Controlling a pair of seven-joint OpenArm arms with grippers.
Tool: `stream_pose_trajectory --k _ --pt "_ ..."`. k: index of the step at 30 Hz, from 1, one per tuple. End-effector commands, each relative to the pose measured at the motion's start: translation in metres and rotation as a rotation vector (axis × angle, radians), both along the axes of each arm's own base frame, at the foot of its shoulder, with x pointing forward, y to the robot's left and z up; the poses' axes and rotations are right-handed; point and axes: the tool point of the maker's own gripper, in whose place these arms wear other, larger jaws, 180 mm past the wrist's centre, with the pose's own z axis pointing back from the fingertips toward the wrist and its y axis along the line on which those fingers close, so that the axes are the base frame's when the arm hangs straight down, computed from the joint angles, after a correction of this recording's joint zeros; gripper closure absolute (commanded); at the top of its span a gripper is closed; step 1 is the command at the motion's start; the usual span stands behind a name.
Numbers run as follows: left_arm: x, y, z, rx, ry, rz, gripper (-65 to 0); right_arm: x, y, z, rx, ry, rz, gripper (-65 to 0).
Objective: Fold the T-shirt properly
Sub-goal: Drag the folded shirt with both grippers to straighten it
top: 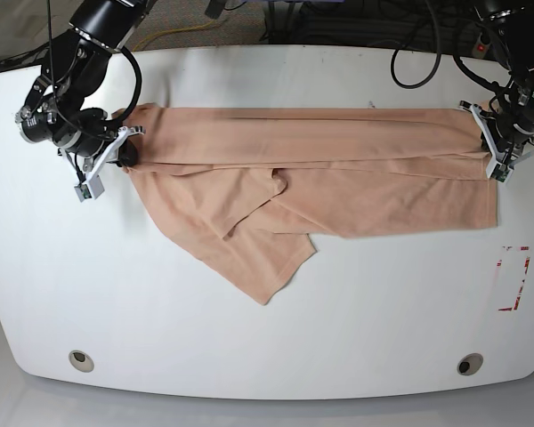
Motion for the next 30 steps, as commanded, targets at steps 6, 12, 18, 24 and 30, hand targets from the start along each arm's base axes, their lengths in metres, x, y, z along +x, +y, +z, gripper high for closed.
stream_pose_trajectory --k 6,12,18,24,30 --pt "0.018 0.011 0.044 0.107 -0.095 -0.058 0.0 0.014 -0.004 0.026 -0.079 -0.075 0.08 -0.6" --pt "0.005 0.025 0.047 0.175 -0.05 -0.086 0.0 -0.006 0.008 0.026 0.034 -0.084 0.131 -0.6" --pt "-0.023 0.034 0.033 0.209 0.05 -0.108 0.0 -0.035 0.015 0.024 0.136 -0.06 0.167 -1.3" --pt "-0.051 0.038 0.019 0.222 0.142 -0.129 -0.3 -0.062 0.018 0.01 0.168 0.01 0.169 -1.3" --pt "-0.068 0.034 0.006 0.224 0.212 -0.172 -0.4 -0.087 0.011 -0.01 0.188 0.103 0.144 -1.4"
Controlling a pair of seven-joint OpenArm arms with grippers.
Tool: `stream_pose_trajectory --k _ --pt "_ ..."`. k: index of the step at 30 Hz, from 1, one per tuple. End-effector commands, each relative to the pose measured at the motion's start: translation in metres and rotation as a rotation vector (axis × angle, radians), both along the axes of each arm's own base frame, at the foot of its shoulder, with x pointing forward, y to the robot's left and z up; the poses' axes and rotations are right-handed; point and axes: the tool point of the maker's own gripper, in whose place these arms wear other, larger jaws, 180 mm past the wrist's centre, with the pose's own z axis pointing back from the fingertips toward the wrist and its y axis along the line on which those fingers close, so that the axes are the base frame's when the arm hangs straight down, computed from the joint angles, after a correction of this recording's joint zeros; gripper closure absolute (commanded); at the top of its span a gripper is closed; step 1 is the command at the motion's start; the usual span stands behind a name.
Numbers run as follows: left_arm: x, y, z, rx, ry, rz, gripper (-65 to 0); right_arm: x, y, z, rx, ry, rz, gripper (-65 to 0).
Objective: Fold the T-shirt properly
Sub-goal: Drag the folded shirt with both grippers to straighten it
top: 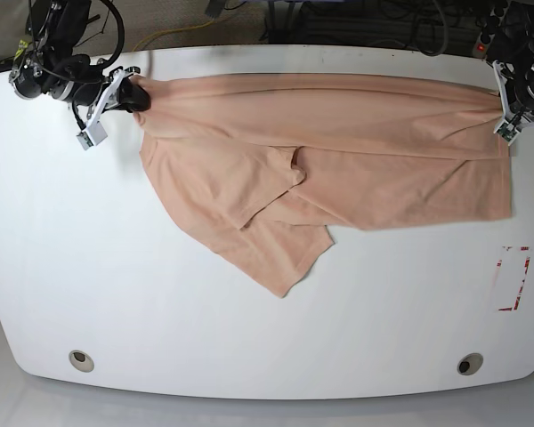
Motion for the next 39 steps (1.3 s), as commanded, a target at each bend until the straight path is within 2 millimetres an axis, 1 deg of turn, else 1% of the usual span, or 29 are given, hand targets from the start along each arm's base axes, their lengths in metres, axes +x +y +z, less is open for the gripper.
stream_pose_trajectory --k 1,4,6,10,11,13,14,16,18,21,26,28,30,32,34,36,37,38,39 --pt "0.0 0.003 0.005 0.032 0.011 -0.037 -0.4 -0.006 -0.014 -0.003 -0.016 0.023 -0.005 -1.4" --pt "-0.005 0.0 -0.002 0.037 0.059 -0.076 -0.6 -0.017 -0.024 -0.013 -0.029 0.081 0.005 -1.6" --pt "-0.009 0.003 -0.008 0.041 0.09 -0.085 -0.6 -0.02 -0.032 -0.015 -0.051 0.105 0.02 -4.9" --pt "-0.013 0.008 -0.02 0.01 0.108 -0.072 -1.3 -0.023 -0.045 -0.018 -0.074 0.135 0.027 -22.4" --pt "-0.014 0.009 -0.023 -0.005 0.106 -0.066 -3.8 -0.023 -0.046 -0.018 -0.076 0.136 0.027 -28.2" --pt "-0.015 0.011 -0.027 -0.016 0.106 -0.059 -10.1 -0.023 -0.046 -0.017 -0.077 0.133 0.028 -35.2" --pt "-0.015 0.011 -0.027 -0.018 0.107 -0.057 -15.6 -0.023 -0.045 -0.016 -0.074 0.13 0.029 -39.3" --pt "-0.014 0.011 -0.027 -0.018 0.104 -0.058 -24.6 -0.02 -0.045 -0.013 -0.079 0.116 0.033 -43.0" --pt "-0.01 0.007 -0.021 -0.014 0.085 -0.072 -36.0 -0.016 -0.041 -0.006 -0.087 0.088 0.047 -42.5" --pt "-0.004 0.0 -0.014 -0.017 0.059 -0.096 -44.7 -0.008 -0.034 0.005 -0.092 0.039 0.07 -40.1" --pt "0.012 -0.019 0.009 -0.011 -0.022 -0.161 -45.1 0.005 -0.009 0.027 -0.018 -0.061 0.094 -37.7" --pt "0.017 -0.018 0.018 -0.026 -0.058 -0.146 -45.1 0.008 0.001 0.032 0.01 -0.085 0.108 -37.7" --pt "0.018 -0.013 0.025 -0.04 -0.075 -0.117 -45.1 0.015 0.012 0.036 0.041 -0.114 0.109 -37.9" --pt "0.019 -0.006 0.031 -0.051 -0.085 -0.075 -45.1 0.017 0.027 0.034 0.068 -0.117 0.126 -37.9" --pt "0.027 -0.007 0.036 -0.072 -0.112 -0.062 -45.1 0.015 0.035 0.028 0.068 -0.1 0.139 -37.9" --pt "0.034 -0.008 0.037 -0.073 -0.125 -0.065 -45.0 0.012 0.038 0.022 0.054 -0.081 0.149 -37.7" --pt "0.034 -0.01 0.031 -0.079 -0.116 -0.059 -44.6 0.01 0.043 0.017 0.051 -0.069 0.148 -37.7" --pt "0.03 -0.009 0.02 -0.079 -0.092 -0.042 -43.2 0.007 0.044 0.01 0.029 -0.05 0.146 -37.7" --pt "0.027 -0.005 0.014 -0.066 -0.072 -0.031 -41.9 0.006 0.043 0.005 0.007 -0.036 0.143 -37.7"
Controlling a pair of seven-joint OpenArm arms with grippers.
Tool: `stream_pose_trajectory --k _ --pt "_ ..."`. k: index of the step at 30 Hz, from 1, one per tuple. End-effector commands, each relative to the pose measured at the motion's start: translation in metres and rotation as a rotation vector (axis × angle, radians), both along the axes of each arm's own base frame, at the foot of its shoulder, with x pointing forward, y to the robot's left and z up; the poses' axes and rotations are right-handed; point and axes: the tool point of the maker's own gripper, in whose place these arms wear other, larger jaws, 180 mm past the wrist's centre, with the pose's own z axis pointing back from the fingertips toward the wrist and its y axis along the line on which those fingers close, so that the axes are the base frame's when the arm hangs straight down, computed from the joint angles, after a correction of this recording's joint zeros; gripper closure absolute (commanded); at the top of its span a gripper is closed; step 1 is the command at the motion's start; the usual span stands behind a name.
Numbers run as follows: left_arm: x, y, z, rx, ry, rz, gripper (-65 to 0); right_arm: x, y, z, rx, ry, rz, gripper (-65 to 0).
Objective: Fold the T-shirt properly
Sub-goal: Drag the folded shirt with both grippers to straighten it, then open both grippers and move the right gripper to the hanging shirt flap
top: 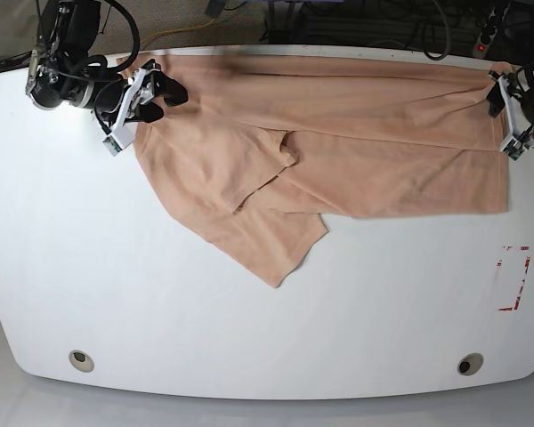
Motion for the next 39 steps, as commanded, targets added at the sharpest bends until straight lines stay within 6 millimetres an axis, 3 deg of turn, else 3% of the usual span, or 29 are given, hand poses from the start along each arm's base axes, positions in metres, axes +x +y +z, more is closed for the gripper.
stream_pose_trajectory --k 1,4,10,19,24,29,33,39 --pt "-0.01 0.015 -0.014 0.052 0.055 0.033 -41.0 -0.002 -0.005 -0.009 -0.076 0.014 -0.007 -37.7" --pt "-0.02 0.02 -0.037 0.068 0.128 0.047 -39.7 -0.007 -0.017 -0.022 -0.18 0.053 -0.012 -37.7" --pt "-0.033 0.037 -0.061 0.099 0.207 0.09 -39.7 -0.009 -0.04 -0.033 -0.315 0.07 -0.023 -37.7" --pt "-0.036 0.043 -0.076 0.062 0.195 0.1 -39.7 0.0 -0.082 -0.04 -0.514 0.089 -0.038 -37.9" --pt "-0.023 0.037 -0.062 0.071 0.143 0.071 -39.7 0.011 -0.086 -0.034 -0.523 0.066 -0.049 -37.9" --pt "-0.003 0.03 -0.034 0.082 0.041 0.048 -39.9 0.023 -0.082 -0.011 -0.562 -0.006 -0.035 -37.9" --pt "0.01 0.014 -0.014 -0.022 -0.072 0.078 -40.0 0.032 -0.08 0.002 -0.581 -0.049 -0.033 -37.9" --pt "0.032 0.011 0.018 -0.136 -0.214 0.121 -40.1 0.06 -0.073 0.015 -0.551 -0.116 -0.079 -37.9"
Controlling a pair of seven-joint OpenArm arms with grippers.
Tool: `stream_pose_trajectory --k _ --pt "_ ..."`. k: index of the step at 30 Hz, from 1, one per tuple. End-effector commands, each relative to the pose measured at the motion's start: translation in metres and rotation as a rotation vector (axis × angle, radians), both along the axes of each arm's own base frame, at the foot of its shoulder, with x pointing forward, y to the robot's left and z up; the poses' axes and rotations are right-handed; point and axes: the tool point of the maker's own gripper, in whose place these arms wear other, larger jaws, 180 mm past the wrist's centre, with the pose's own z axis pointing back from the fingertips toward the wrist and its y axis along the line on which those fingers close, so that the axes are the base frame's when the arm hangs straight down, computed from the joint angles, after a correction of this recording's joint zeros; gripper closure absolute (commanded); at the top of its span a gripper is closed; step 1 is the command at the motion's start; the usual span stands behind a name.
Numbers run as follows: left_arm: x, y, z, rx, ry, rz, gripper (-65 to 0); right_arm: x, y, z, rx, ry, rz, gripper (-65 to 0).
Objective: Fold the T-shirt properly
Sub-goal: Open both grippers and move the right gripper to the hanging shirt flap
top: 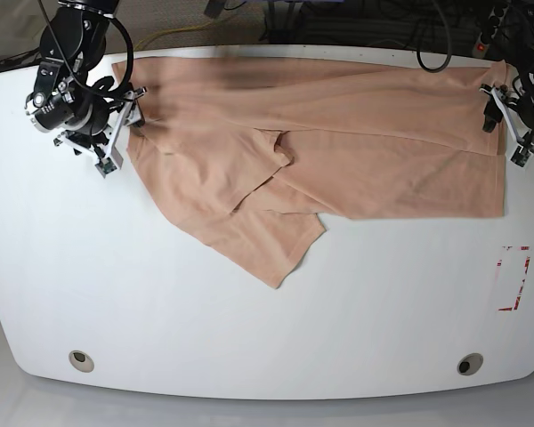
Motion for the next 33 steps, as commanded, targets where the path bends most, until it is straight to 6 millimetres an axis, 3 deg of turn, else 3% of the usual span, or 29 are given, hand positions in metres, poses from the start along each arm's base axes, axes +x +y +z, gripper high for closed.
stream_pose_trajectory --k 1,4,7,17,21,27,33 --pt "0.024 0.006 0.027 -0.003 -0.106 0.011 -39.9 0.025 -0.003 0.018 -0.001 -0.083 -0.004 -37.9" --pt "0.033 0.011 0.032 -0.019 -0.159 0.072 -39.7 0.043 -0.003 0.024 0.014 -0.112 -0.012 -37.9" --pt "0.037 0.031 0.033 0.018 -0.182 0.16 -39.7 0.066 -0.002 0.028 0.051 -0.134 -0.023 -37.9" --pt "0.055 0.051 0.02 0.078 -0.166 0.283 -39.7 0.145 0.012 0.036 0.224 -0.186 -0.068 -37.9" --pt "0.063 0.058 0.021 0.103 -0.164 0.307 -39.7 0.174 0.031 0.03 0.304 -0.19 -0.04 -37.9" --pt "0.067 0.058 0.019 0.093 -0.162 0.32 -39.7 0.192 0.051 0.004 0.38 -0.166 -0.012 -37.9" --pt "0.067 0.059 0.019 0.096 -0.162 0.319 -39.7 0.189 0.06 -0.02 0.428 -0.119 -0.024 -37.9"
